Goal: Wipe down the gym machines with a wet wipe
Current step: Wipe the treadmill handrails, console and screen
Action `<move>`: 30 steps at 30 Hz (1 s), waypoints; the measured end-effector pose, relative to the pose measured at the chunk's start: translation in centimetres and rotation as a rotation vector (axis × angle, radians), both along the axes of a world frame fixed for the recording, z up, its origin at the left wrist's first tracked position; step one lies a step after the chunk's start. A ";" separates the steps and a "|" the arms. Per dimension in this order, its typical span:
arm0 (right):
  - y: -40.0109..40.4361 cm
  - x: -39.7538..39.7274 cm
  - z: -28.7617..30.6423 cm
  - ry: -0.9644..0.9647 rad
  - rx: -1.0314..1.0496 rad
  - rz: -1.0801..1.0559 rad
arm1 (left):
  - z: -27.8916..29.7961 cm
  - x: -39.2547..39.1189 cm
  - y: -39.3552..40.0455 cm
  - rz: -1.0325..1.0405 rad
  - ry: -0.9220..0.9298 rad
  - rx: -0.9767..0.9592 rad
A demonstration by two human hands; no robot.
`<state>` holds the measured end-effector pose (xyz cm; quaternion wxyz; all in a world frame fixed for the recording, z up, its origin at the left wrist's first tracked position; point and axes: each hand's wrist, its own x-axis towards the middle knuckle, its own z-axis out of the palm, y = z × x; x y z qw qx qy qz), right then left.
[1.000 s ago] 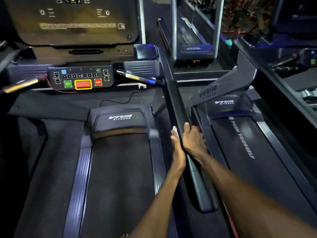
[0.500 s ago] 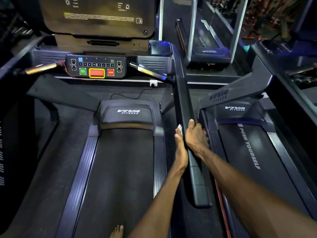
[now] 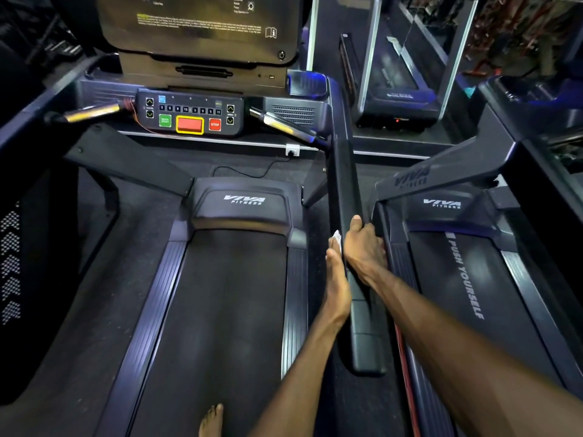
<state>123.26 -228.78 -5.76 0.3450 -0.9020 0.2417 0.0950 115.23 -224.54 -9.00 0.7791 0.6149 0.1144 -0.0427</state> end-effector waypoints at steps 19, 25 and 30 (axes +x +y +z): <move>-0.1 -0.2 -0.6 -0.041 0.031 0.005 | -1.1 2.4 1.0 -0.060 -0.008 -0.025; -0.2 -0.9 0.0 -0.030 0.047 0.017 | -2.3 -4.5 -0.5 -0.055 -0.129 0.016; -1.3 -4.2 -0.5 -0.059 0.104 0.074 | -0.2 0.0 0.5 -0.021 -0.095 0.000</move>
